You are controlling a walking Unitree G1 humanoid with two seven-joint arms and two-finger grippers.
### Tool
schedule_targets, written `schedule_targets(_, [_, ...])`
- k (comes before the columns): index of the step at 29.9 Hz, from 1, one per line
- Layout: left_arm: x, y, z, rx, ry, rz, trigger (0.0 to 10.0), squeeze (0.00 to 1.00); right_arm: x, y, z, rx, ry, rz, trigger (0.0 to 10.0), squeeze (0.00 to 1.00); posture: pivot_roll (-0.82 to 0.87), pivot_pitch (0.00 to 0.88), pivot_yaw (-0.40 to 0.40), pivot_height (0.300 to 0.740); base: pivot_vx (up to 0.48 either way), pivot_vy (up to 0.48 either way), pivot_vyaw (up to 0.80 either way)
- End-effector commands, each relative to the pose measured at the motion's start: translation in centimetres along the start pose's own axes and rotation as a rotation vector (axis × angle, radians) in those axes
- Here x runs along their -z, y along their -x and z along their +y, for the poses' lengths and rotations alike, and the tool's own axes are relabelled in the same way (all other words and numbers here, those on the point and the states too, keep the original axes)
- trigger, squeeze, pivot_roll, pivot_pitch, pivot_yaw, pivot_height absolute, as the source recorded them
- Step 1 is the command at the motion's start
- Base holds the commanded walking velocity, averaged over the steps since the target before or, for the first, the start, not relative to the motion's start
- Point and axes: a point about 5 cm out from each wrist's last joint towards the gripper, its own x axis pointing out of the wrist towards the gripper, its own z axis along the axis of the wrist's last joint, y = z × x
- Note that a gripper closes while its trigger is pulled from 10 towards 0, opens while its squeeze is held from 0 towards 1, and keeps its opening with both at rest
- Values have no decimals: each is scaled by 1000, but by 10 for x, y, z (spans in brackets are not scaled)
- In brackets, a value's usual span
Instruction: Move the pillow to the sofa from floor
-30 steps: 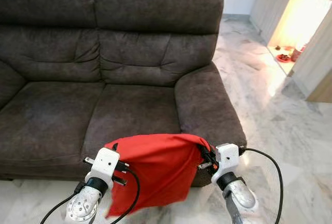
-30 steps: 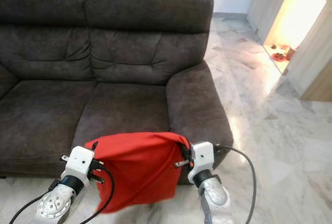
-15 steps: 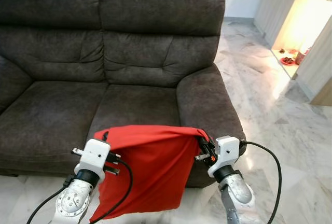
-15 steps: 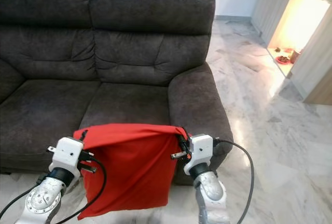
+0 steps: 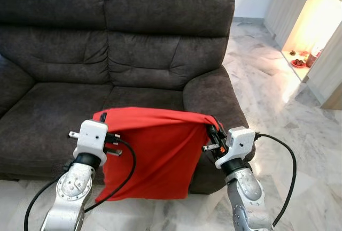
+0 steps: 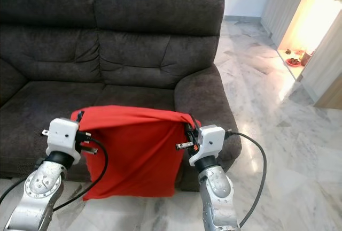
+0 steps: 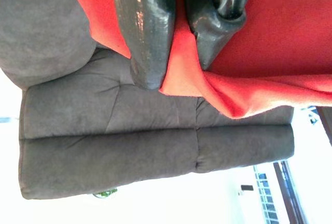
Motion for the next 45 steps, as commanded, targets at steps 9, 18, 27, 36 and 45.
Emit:
schedule_targets(9, [-19, -2, 19, -89, -27, -78, 10000, 0, -19, -5, 2, -15, -10, -74, 10000, 0, 67, 58, -6, 740, 317, 0, 0])
schedule_targets(18, [-22, -6, 15, -89, -37, -86, 10000, 0, -23, -7, 3, -11, -53, -82, 10000, 0, 67, 72, -10, 740, 338, 0, 444])
schedule_targets(27, [-25, -7, 23, -116, -32, -94, 10000, 0, -24, -7, 6, -28, -59, -76, 10000, 0, 72, 82, -14, 740, 341, 0, 0])
schedule_targets(36, [-39, -13, 33, -136, -48, -129, 10000, 0, -34, -13, 8, -32, -92, -109, 10000, 0, 77, 84, -17, 740, 350, 0, 0])
schedule_targets(45, [-55, -21, 46, -163, -60, -181, 10000, 0, -51, -20, 14, -55, -85, -176, 10000, 0, 77, 76, -19, 740, 351, 0, -342])
